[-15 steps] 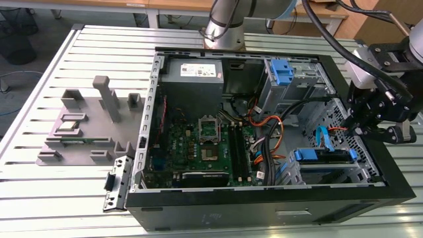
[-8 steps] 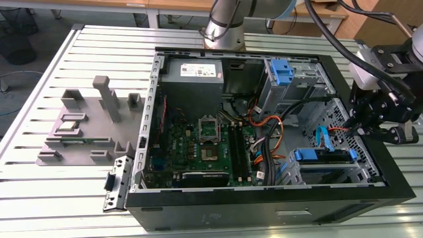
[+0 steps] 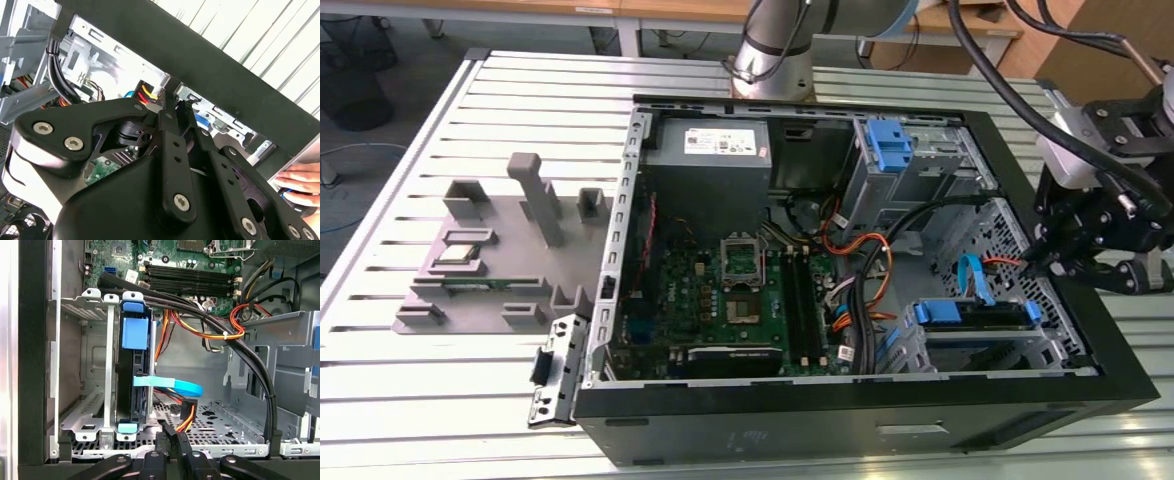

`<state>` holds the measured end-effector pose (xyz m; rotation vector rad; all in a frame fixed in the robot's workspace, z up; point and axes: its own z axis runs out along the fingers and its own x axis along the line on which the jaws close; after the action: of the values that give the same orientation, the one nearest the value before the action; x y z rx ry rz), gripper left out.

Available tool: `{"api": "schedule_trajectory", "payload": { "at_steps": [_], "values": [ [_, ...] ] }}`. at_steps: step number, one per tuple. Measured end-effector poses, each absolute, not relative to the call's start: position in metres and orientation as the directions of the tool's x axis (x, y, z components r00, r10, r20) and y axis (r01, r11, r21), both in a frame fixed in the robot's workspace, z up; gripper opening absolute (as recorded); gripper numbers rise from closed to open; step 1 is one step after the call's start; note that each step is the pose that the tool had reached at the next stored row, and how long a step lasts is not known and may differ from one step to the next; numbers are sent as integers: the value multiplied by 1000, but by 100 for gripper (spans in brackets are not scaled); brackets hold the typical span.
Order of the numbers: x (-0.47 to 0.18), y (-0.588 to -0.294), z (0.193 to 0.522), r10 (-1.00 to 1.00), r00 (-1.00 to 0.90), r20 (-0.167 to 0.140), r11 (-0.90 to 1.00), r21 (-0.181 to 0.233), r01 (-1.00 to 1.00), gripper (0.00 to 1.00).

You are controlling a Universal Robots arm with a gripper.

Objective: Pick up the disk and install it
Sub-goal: 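Insert the second disk wire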

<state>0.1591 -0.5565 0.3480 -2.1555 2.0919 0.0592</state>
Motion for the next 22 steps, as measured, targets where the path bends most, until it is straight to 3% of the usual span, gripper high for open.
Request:
{"api": "schedule_trajectory", "payload": {
  "at_steps": [22],
  "values": [
    [150, -557, 342, -994, 34, -103, -27, -70, -997, 24]
  ]
}}
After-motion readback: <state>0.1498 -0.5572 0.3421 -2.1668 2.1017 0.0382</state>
